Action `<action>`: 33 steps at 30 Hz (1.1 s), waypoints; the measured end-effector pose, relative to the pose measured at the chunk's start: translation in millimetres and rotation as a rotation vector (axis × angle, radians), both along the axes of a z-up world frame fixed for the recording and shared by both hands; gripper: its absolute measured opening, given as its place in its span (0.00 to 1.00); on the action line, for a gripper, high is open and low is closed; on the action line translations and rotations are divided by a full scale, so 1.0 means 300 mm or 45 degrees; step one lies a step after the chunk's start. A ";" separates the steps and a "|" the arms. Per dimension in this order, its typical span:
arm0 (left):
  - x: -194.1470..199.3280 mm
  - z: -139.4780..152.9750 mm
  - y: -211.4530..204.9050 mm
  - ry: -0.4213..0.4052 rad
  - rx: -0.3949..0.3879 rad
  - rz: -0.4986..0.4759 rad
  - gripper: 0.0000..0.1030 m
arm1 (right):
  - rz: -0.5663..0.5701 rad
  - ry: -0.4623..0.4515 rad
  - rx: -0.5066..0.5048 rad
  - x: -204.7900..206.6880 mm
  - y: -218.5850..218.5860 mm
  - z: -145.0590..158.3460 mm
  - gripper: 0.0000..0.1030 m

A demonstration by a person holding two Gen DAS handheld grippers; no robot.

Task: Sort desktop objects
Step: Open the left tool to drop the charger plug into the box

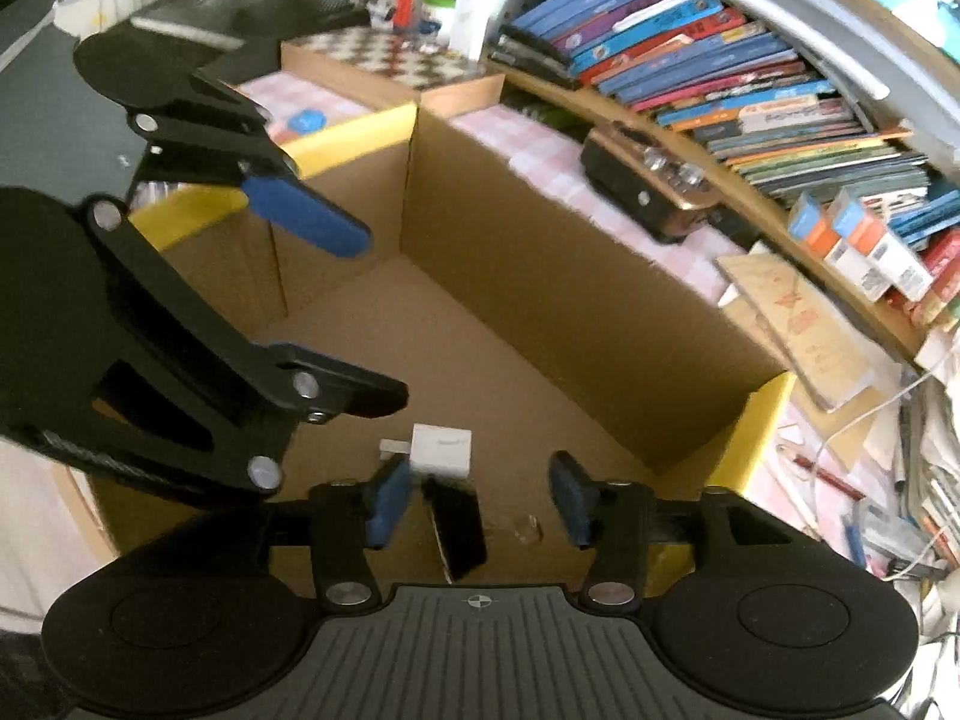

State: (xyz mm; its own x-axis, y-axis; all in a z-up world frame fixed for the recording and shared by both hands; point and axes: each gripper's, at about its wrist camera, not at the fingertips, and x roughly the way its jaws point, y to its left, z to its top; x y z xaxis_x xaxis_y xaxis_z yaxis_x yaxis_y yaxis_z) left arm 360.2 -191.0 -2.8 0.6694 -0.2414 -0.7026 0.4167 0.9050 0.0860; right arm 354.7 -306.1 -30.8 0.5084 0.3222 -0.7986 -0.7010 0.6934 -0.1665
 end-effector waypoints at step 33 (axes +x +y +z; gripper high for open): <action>-0.637 0.205 0.337 -0.350 -0.299 0.191 1.00 | -0.617 -0.384 0.398 -0.589 -0.099 0.246 0.84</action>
